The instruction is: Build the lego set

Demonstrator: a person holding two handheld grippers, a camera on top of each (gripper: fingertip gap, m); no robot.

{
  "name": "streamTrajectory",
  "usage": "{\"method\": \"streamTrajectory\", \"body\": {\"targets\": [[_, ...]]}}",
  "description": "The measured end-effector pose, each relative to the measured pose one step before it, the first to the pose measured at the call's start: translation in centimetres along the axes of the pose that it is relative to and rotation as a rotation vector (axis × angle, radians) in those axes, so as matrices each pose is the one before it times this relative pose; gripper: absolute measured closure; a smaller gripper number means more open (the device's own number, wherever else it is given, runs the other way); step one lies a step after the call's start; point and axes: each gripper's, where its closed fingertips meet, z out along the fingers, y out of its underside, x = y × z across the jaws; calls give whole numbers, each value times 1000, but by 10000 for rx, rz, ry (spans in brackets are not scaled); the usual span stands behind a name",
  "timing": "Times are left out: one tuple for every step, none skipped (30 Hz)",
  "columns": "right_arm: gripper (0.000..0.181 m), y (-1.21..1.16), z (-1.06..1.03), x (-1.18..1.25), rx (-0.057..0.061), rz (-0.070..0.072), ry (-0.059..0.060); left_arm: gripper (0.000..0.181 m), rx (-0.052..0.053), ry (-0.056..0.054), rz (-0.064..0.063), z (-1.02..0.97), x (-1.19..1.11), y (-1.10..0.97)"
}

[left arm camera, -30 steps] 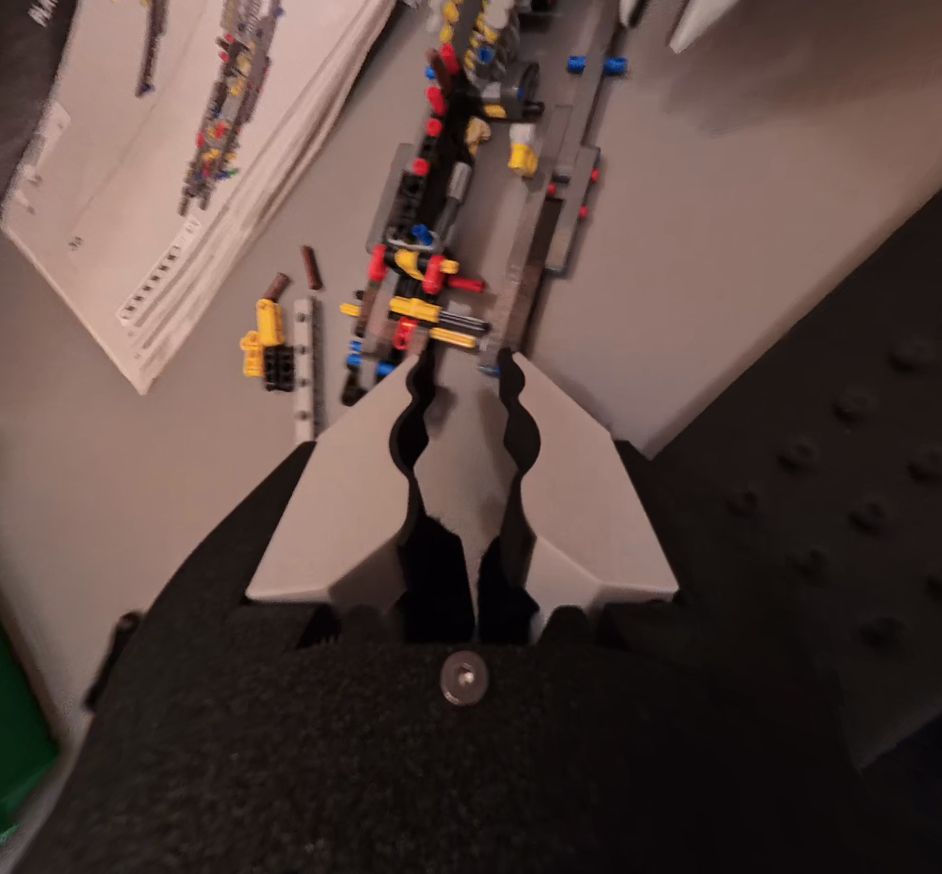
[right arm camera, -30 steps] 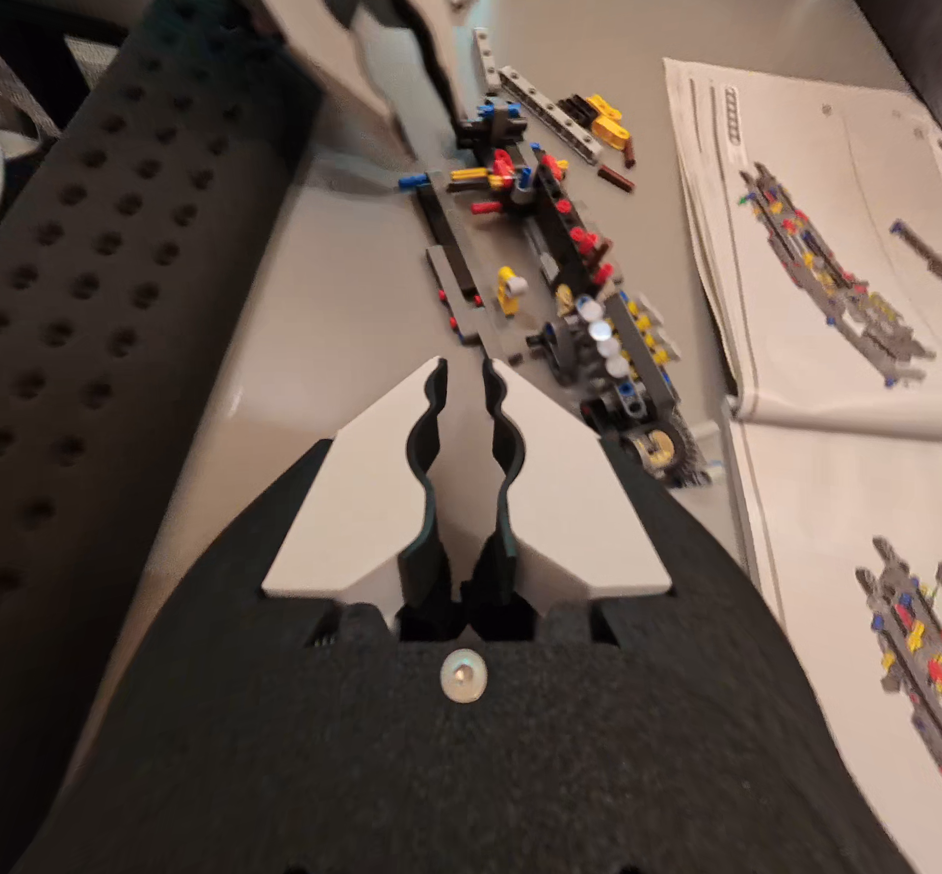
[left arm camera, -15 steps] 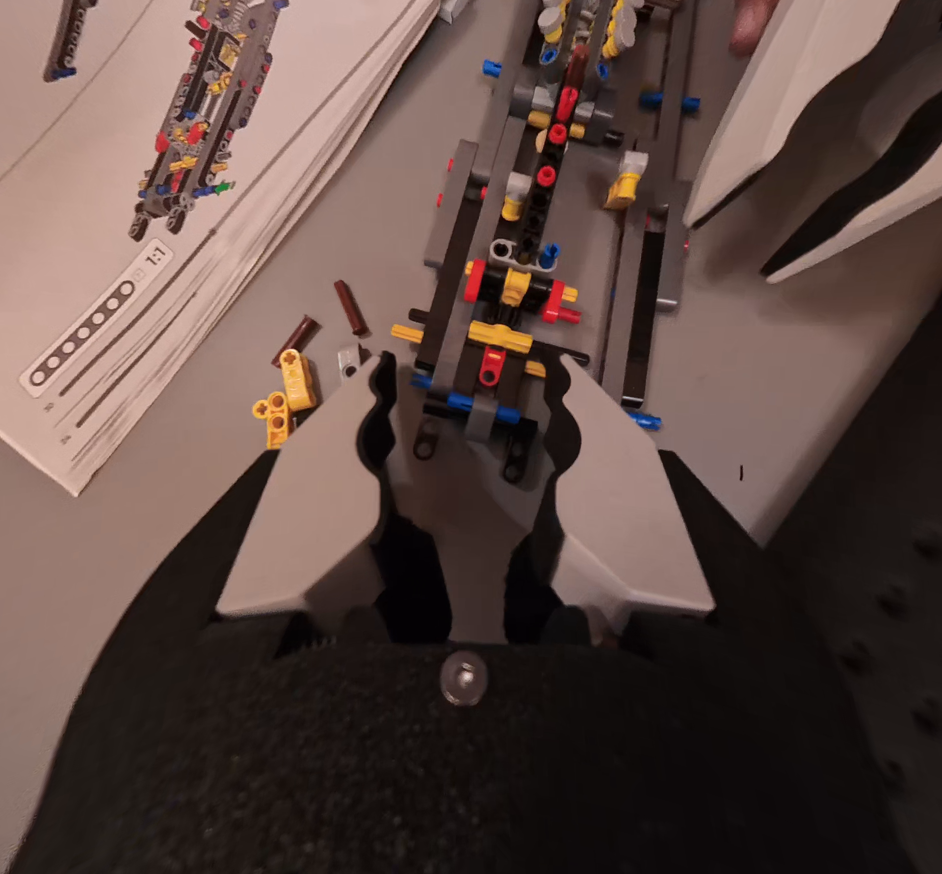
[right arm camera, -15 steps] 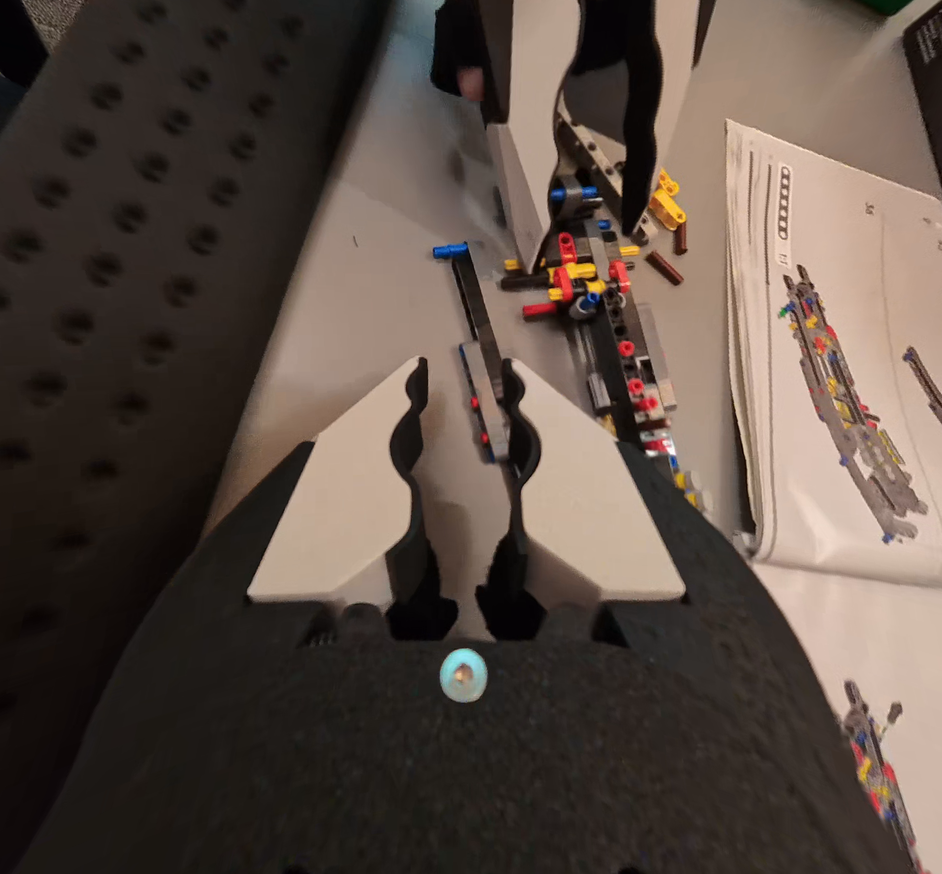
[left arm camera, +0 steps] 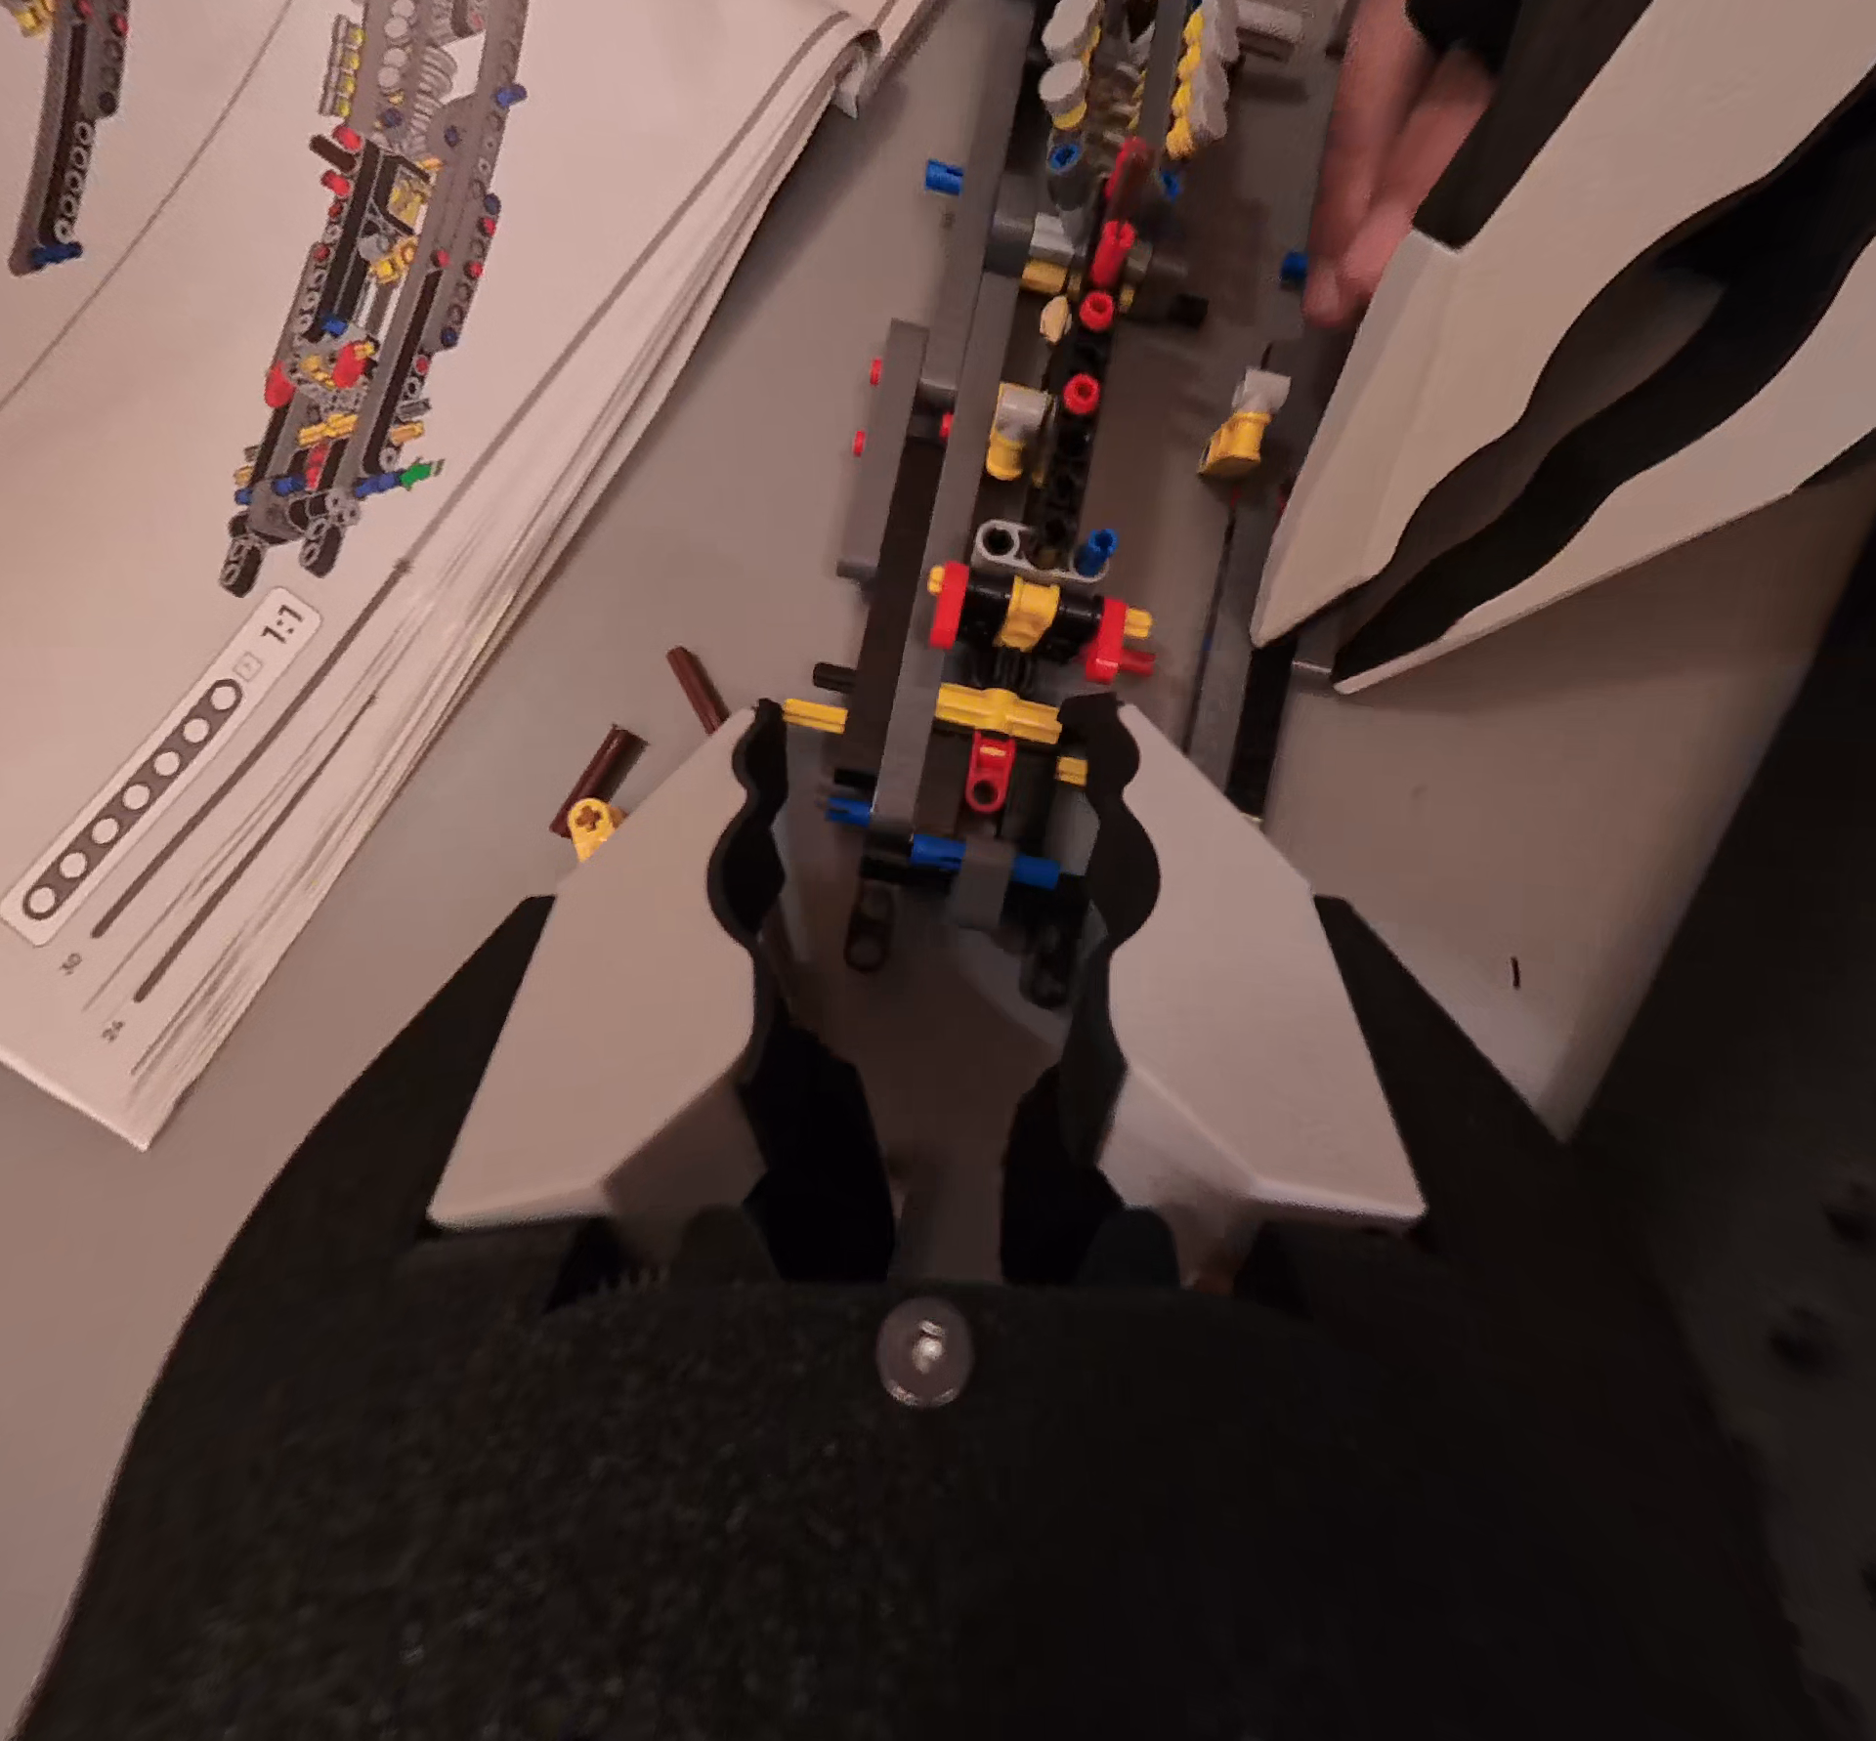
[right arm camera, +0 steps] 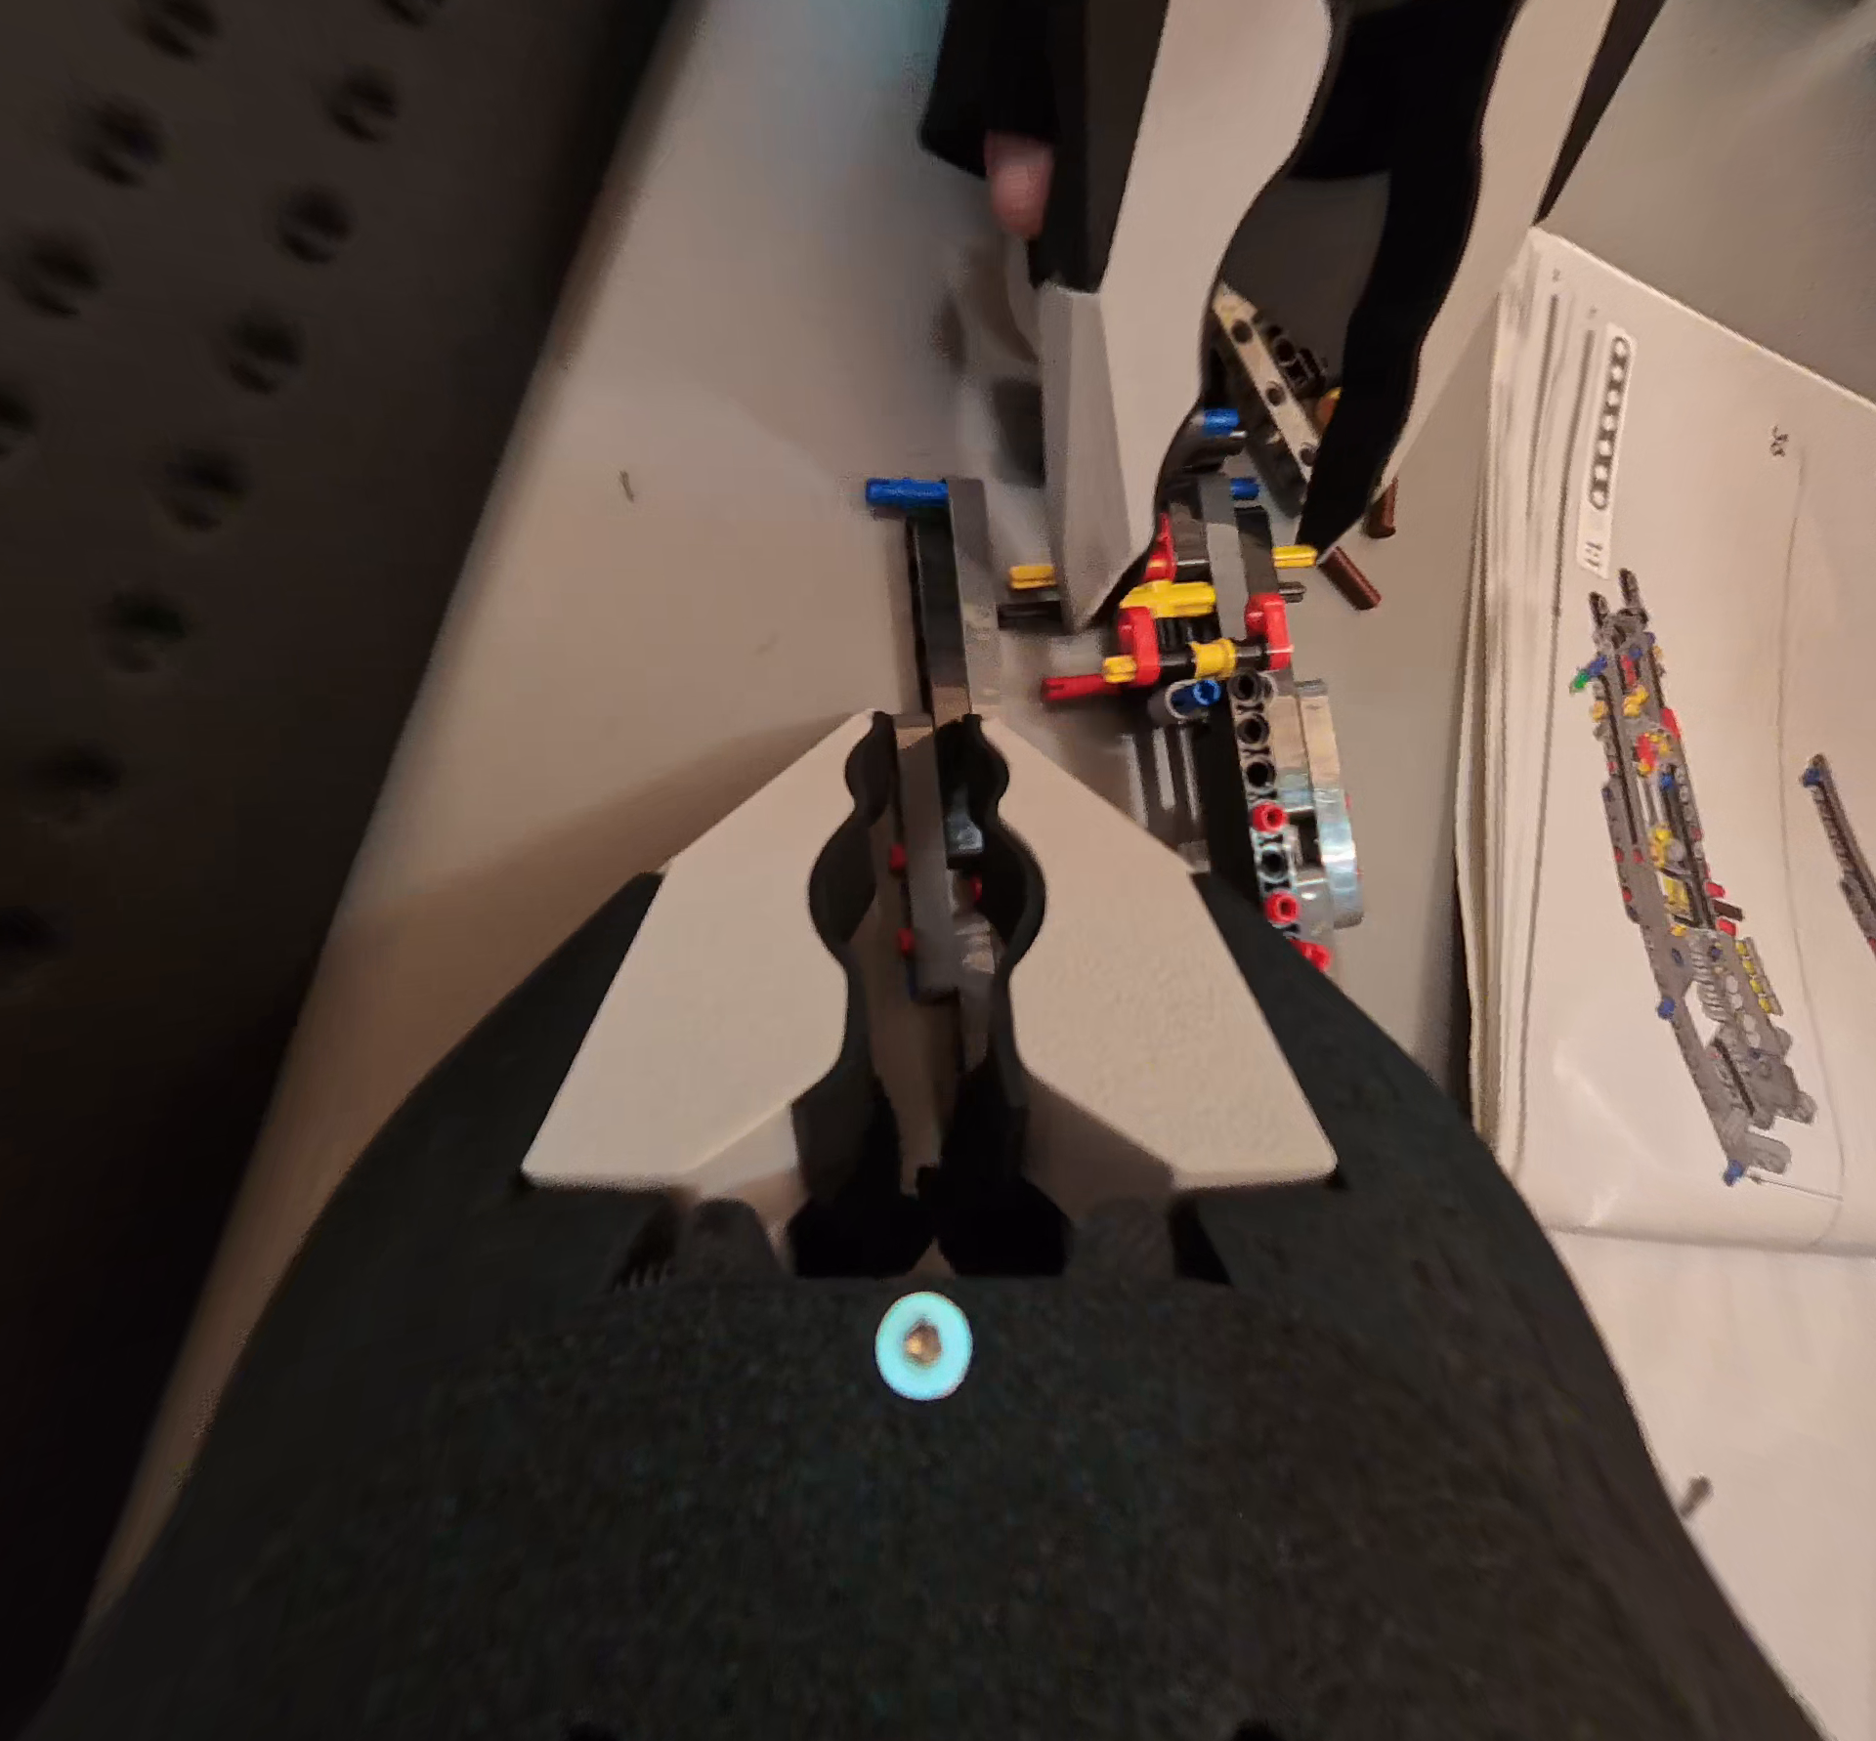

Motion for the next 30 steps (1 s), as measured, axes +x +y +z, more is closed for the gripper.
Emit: {"method": "streamTrajectory", "body": {"targets": [[169, 29, 64, 155, -70, -70, 134, 123, 69, -38, -13, 36, 92, 49], [169, -33, 42, 15, -32, 22, 15, 123, 64, 58, -76, 2, 101, 57], [169, -59, 53, 3, -13, 85, -7, 123, 53, 112, -119, -10, 84, 56], [169, -51, 27, -1, -13, 72, -6, 123, 62, 114, -123, -28, 44, 48], [169, -61, 34, -41, -5, -42, -23, 124, 31, 111, -80, -62, 24, 56], [169, -29, 27, -10, -3, -85, -7, 125, 14, 105, -105, -58, 2, 42], [169, -13, 8, 1, -9, -33, -7, 125, 13, 111, -142, -9, 16, 29], [169, -16, -1, -6, -13, 24, -8, 126, 50, 71, -111, -18, -17, -15], [168, -26, 9, -26, 1, 78, -10, 127, 32, 45, -71, -18, -3, -8], [169, -40, 13, -5, 22, 53, -8, 127, 29, 17, -62, -16, -5, -16], [169, -49, 38, 10, 35, 74, -5, 127, 28, -6, -49, 7, -1, -17], [169, -42, 25, 12, 31, 94, -4, 128, 24, -12, -36, 9, 11, -11], [167, 8, 64, 123, -14, 81, 55, 131, 17, 36, -35, 2, 91, -12], [163, 95, 90, 266, -99, 67, 132, 134, 21, 121, -1, 19, 258, -4], [162, 34, 16, 77, -60, 49, 17, 134, -4, -53, 15, 21, -21, 8], [162, 34, -11, 48, -84, 29, 28, 134, 6, -12, -27, 11, 5, -15], [162, 18, -39, -9, -88, -29, 35, 134, 2, 72, -16, -13, 110, -4], [161, -52, -111, -101, -38, -56, 35, 135, -21, -8, 13, -49, -35, 32], [158, -279, -213, -304, 82, -22, -81, 135, 14, 63, -40, -84, 30, -2], [157, -414, -250, -192, 125, 60, -47, 136, 78, 34, -63, -131, -25, -80], [157, -425, -293, -55, 127, 70, -21, 133, 85, -133, 10, -258, -266, -98], [155, -460, -329, 43, 141, 74, -43, 130, 188, -196, 32, -420, -403, -255], [153, -396, -392, 251, 75, 42, -17, 130, 243, -22, 17, -550, -181, -299], [152, -319, -464, 524, 7, -12, 41, 129, 222, 185, 51, -640, 95, -207], [150, -376, -482, 682, 39, -22, 39, 130, 145, 239, 62, -628, 148, 32], [147, -442, -398, 655, 82, -8, -39, 131, -50, 265, 101, -476, 161, 447], [141, -411, -199, 472, 57, 38, -200, 131, -164, 180, 241, -268, 95, 664], [128, -215, 129, 389, -77, 83, -264, 131, -53, -4, 350, -118, -55, 500], [115, 131, 473, 141, -346, 12, -398, 132, -79, 81, 294, 10, 205, 427], [104, 406, 699, 69, -584, -5, -384, 131, -182, 247, 189, 95, 508, 275]]}}
